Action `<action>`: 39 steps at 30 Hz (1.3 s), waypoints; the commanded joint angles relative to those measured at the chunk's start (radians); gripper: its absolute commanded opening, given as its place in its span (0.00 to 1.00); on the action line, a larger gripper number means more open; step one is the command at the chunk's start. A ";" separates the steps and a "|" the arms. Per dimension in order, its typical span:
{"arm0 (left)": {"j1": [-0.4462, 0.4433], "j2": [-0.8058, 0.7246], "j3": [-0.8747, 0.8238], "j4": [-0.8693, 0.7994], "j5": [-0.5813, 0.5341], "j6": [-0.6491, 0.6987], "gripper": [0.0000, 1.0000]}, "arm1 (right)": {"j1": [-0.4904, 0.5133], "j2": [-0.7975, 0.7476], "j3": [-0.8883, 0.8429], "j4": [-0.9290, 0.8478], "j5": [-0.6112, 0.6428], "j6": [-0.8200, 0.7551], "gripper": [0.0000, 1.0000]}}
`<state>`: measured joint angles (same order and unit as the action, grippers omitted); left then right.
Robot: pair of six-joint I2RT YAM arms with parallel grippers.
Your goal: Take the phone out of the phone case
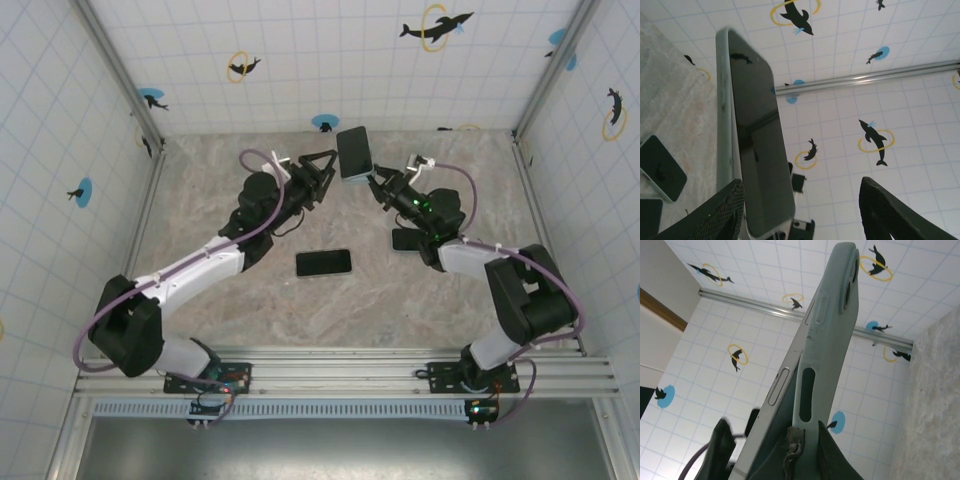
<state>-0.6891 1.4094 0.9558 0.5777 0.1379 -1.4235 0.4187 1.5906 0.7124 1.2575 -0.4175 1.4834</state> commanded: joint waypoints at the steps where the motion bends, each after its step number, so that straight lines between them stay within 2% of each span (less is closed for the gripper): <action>1: -0.056 -0.026 -0.034 -0.007 -0.088 -0.048 0.61 | -0.001 0.016 0.078 0.155 0.069 -0.016 0.00; 7: -0.107 0.003 -0.016 0.040 -0.126 -0.077 0.59 | 0.010 0.042 0.097 0.178 0.079 -0.028 0.00; 13: -0.113 0.079 0.012 0.208 -0.103 -0.142 0.53 | 0.021 0.037 0.096 0.163 0.073 -0.075 0.00; 23: -0.115 0.107 0.041 0.243 -0.112 -0.159 0.45 | 0.031 0.039 0.104 0.155 0.046 -0.112 0.00; 33: -0.110 0.108 0.034 0.230 -0.113 -0.173 0.45 | 0.029 0.037 0.108 0.179 0.042 -0.118 0.00; 36: -0.102 0.108 0.029 0.234 -0.133 -0.181 0.45 | 0.034 0.031 0.107 0.195 0.003 -0.127 0.00; 39: -0.093 0.118 0.033 0.231 -0.145 -0.173 0.40 | 0.038 0.028 0.101 0.216 0.000 -0.134 0.00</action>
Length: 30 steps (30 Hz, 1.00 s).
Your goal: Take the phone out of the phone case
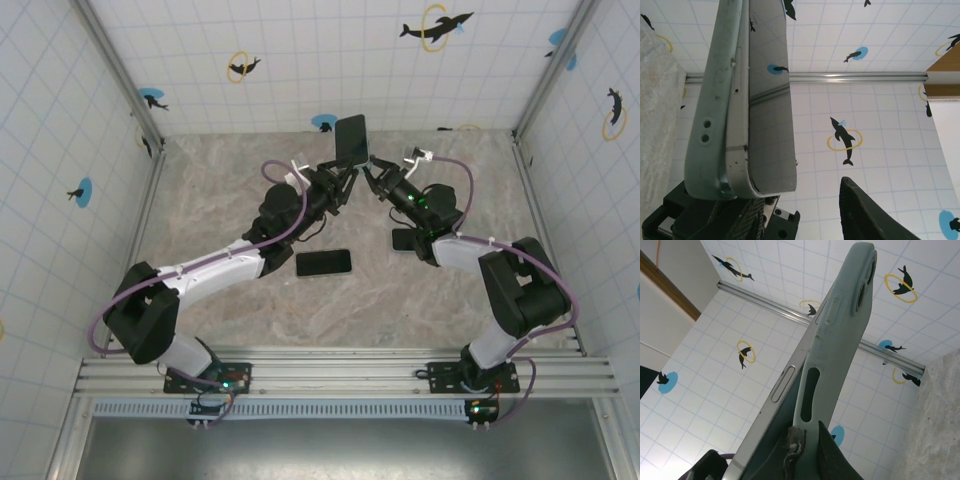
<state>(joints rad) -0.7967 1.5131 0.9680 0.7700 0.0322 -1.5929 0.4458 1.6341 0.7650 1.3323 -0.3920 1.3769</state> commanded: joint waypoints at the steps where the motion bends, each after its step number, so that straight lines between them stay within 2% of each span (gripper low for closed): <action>1: 0.016 0.019 0.024 0.037 -0.046 -0.004 0.38 | 0.013 -0.016 0.046 0.151 -0.026 -0.028 0.00; 9: 0.022 0.039 0.029 0.042 -0.081 -0.022 0.26 | 0.018 -0.035 0.027 0.209 -0.039 -0.072 0.00; 15: 0.022 0.050 0.070 0.019 -0.064 -0.001 0.14 | 0.019 -0.070 0.010 0.121 -0.031 -0.146 0.00; 18: 0.021 0.039 0.081 -0.005 -0.065 0.020 0.07 | 0.018 -0.081 -0.009 0.069 0.028 -0.160 0.00; 24: 0.016 0.018 0.103 -0.050 -0.064 0.043 0.00 | 0.028 -0.131 -0.021 -0.191 0.197 -0.236 0.00; 28: 0.011 0.000 0.112 -0.090 -0.048 0.060 0.00 | 0.044 -0.160 0.029 -0.434 0.296 -0.285 0.00; 30: 0.011 -0.015 0.109 -0.114 -0.050 0.068 0.00 | 0.047 -0.157 0.031 -0.453 0.322 -0.285 0.00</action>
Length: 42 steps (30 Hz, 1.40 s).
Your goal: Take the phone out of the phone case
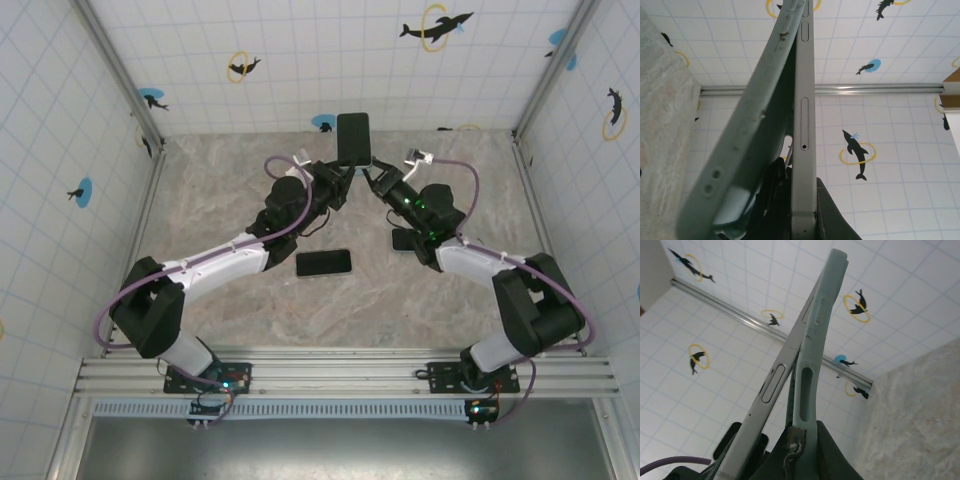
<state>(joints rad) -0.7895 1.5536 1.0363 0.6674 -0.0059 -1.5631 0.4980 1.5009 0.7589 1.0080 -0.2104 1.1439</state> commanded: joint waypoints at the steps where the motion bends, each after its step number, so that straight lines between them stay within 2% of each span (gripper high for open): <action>1: 0.004 -0.063 0.033 -0.014 -0.017 0.037 0.00 | -0.003 -0.025 0.037 -0.150 0.163 -0.043 0.00; 7: 0.010 -0.096 0.012 -0.029 -0.027 0.043 0.00 | 0.002 -0.003 0.026 -0.146 0.202 -0.025 0.00; 14: 0.075 -0.164 -0.051 -0.068 -0.015 0.069 0.00 | 0.010 0.021 0.017 -0.118 0.183 -0.020 0.00; 19: 0.189 -0.224 -0.152 -0.119 0.100 0.113 0.00 | 0.023 0.049 0.011 -0.140 0.178 0.011 0.00; 24: 0.345 -0.263 -0.230 -0.200 0.283 0.219 0.00 | 0.070 0.089 0.044 -0.204 0.178 0.006 0.00; 31: 0.572 -0.292 -0.398 -0.201 0.464 0.364 0.00 | 0.148 0.158 0.087 -0.281 0.208 0.054 0.00; 39: 0.782 -0.220 -0.560 -0.054 0.666 0.436 0.00 | 0.230 0.239 0.140 -0.298 0.224 0.077 0.00; 42: 0.826 -0.188 -0.593 -0.008 0.702 0.467 0.00 | 0.248 0.258 0.165 -0.337 0.233 0.078 0.00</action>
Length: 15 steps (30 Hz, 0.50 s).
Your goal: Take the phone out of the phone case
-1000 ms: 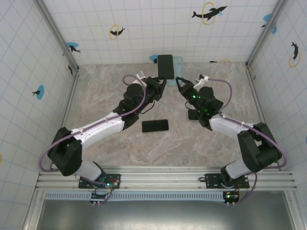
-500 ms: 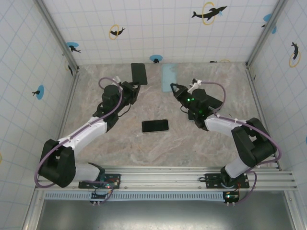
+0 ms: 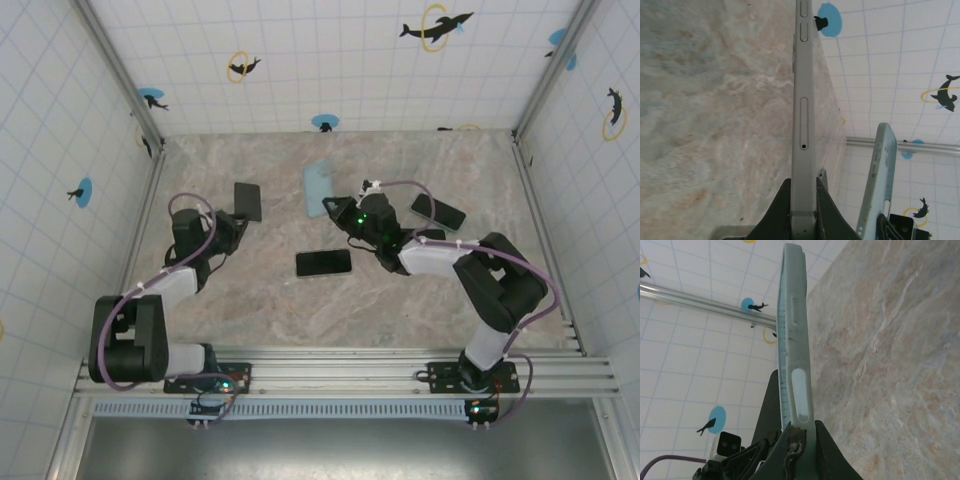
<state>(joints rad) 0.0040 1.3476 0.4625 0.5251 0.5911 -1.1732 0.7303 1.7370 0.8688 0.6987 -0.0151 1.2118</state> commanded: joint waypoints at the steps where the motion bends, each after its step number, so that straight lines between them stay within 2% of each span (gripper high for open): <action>1: 0.048 0.029 -0.023 0.142 0.125 0.094 0.00 | 0.022 0.028 0.063 -0.036 0.036 0.009 0.00; 6: 0.134 0.113 -0.038 0.192 0.182 0.110 0.00 | 0.043 0.056 0.092 -0.053 0.037 0.009 0.00; 15: 0.185 0.308 0.015 0.283 0.256 0.092 0.00 | 0.065 0.082 0.132 -0.089 0.042 -0.008 0.00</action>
<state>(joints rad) 0.1738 1.6238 0.4297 0.6979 0.7826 -1.0996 0.7818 1.8011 0.9493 0.6266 0.0010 1.2133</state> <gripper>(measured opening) 0.113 0.113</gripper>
